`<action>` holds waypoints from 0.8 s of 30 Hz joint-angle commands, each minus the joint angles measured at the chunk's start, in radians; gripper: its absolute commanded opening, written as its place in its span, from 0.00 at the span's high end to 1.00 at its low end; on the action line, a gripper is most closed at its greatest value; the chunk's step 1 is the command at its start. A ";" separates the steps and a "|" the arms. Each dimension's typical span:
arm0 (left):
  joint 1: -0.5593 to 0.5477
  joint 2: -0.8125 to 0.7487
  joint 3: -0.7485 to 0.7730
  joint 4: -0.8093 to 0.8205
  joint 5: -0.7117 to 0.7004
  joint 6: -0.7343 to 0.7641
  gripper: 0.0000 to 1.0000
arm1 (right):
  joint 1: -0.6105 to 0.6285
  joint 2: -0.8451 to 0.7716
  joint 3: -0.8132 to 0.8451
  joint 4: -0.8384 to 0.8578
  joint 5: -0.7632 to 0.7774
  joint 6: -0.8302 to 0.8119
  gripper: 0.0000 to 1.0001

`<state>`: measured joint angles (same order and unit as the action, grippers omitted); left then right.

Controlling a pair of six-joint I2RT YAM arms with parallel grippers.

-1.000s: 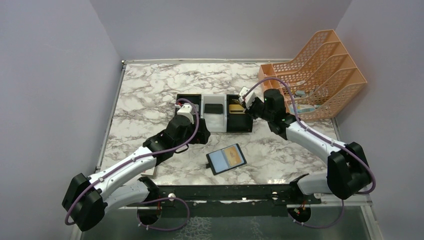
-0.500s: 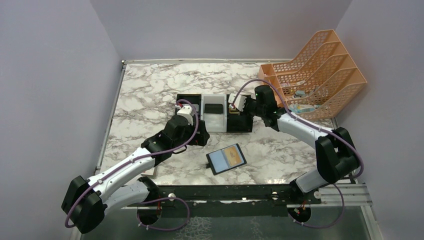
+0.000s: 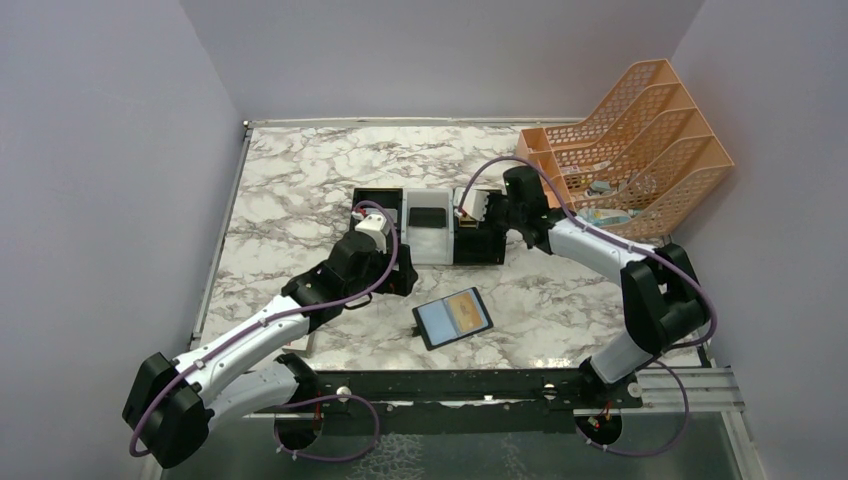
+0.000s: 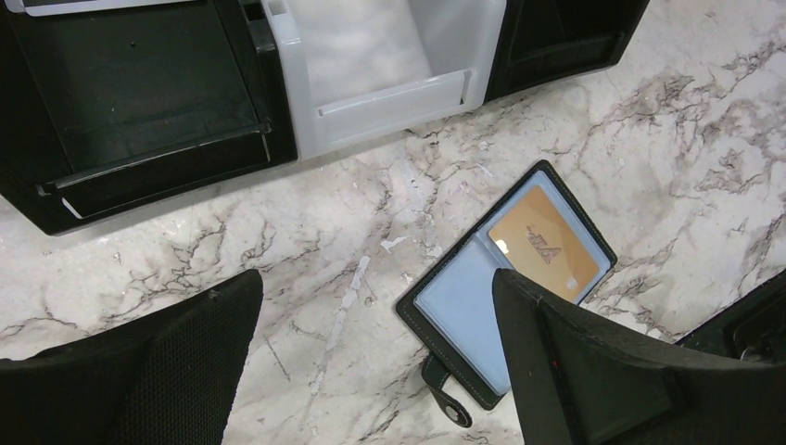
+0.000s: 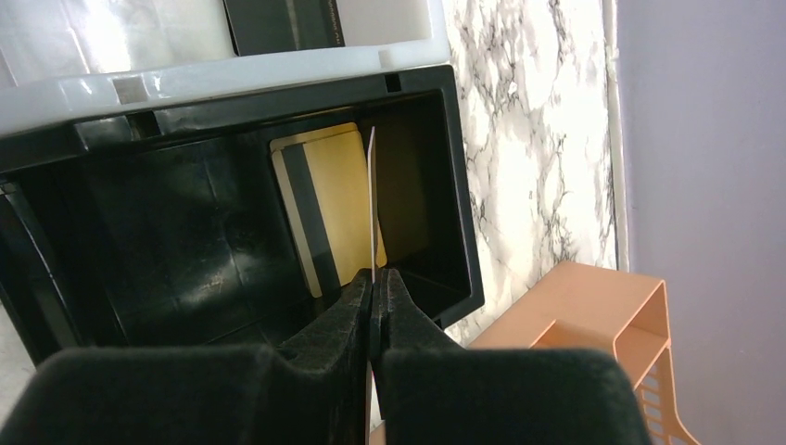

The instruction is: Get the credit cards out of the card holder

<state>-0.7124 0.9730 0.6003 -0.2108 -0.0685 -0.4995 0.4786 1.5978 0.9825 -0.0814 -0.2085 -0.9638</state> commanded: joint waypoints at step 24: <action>0.008 -0.061 0.023 0.017 0.111 0.014 0.02 | 0.006 0.280 0.156 0.074 0.077 -0.095 0.97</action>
<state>-0.7086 0.9173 0.6003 -0.2108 0.0162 -0.4984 0.4786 1.8454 1.1095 -0.0288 -0.1753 -1.0233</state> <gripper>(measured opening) 0.980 0.016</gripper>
